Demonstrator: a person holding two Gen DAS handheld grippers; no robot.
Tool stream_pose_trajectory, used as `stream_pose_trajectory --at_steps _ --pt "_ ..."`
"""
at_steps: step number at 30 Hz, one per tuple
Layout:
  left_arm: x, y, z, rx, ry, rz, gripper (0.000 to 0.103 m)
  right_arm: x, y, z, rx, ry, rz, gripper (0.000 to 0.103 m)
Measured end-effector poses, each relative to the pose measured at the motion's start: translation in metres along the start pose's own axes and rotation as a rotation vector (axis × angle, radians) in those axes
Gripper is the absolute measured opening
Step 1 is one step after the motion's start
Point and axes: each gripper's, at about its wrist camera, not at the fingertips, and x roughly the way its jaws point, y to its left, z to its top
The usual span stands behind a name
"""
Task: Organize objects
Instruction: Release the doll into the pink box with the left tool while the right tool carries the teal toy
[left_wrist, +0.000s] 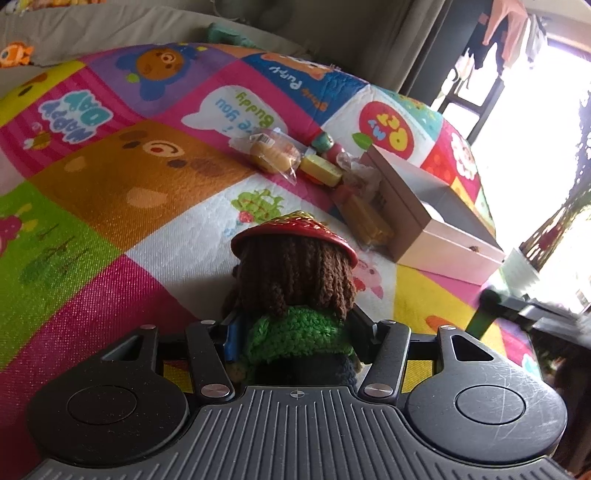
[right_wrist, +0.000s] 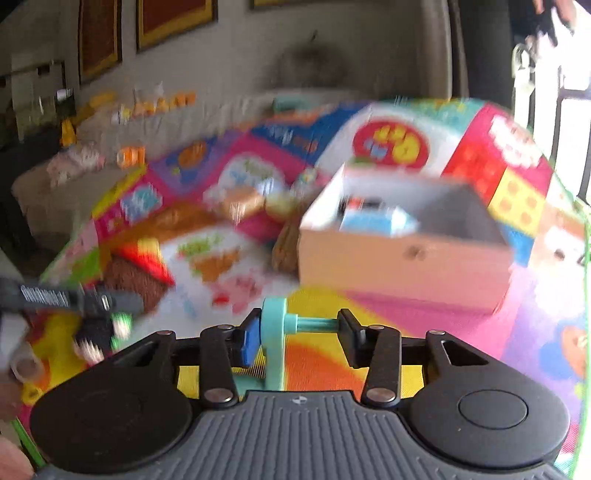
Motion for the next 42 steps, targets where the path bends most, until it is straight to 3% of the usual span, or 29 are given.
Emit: stream_pose_trajectory --at_steps 3,9,13,15,17,19,21,23,27,31,35,38,42 --pt "-0.004 -0.014 0.010 0.045 0.010 0.006 0.057 -0.027 -0.014 0.010 0.014 -0.100 -0.028 0.042" --pt "0.005 -0.091 0.079 0.143 -0.039 -0.150 0.057 -0.057 -0.045 0.011 0.063 -0.207 -0.085 0.042" --pt "0.059 -0.166 0.117 0.159 -0.011 -0.220 0.058 -0.062 -0.057 0.001 0.077 -0.229 -0.103 0.042" --pt "0.099 -0.197 0.125 0.140 0.048 -0.233 0.058 -0.063 -0.062 -0.003 0.073 -0.232 -0.116 0.042" --pt "0.143 -0.219 0.126 0.122 0.108 -0.212 0.058 -0.064 -0.068 -0.007 0.075 -0.238 -0.125 0.042" --pt "0.178 -0.232 0.123 0.135 0.113 -0.152 0.058 -0.063 -0.074 -0.009 0.092 -0.241 -0.125 0.042" --pt "0.202 -0.238 0.117 0.182 0.105 -0.055 0.058 -0.061 -0.080 -0.012 0.102 -0.242 -0.123 0.042" --pt "0.212 -0.238 0.108 0.227 0.154 0.067 0.059 -0.060 -0.083 -0.015 0.094 -0.244 -0.125 0.042" --pt "0.193 -0.243 0.096 0.342 0.191 0.096 0.061 -0.054 -0.089 -0.021 0.084 -0.245 -0.116 0.042" --pt "0.155 -0.231 0.103 0.278 0.165 0.015 0.057 -0.049 -0.093 -0.020 0.098 -0.233 -0.129 0.042" --pt "0.094 -0.193 0.099 0.231 0.068 -0.097 0.057 -0.052 -0.097 -0.015 0.109 -0.210 -0.123 0.042" --pt "0.064 -0.161 0.088 0.257 0.003 -0.090 0.057 -0.051 -0.101 0.000 0.129 -0.181 -0.088 0.042" --pt "0.044 -0.113 0.068 0.250 -0.001 -0.055 0.056 -0.036 -0.102 0.042 0.132 -0.171 -0.061 0.042"
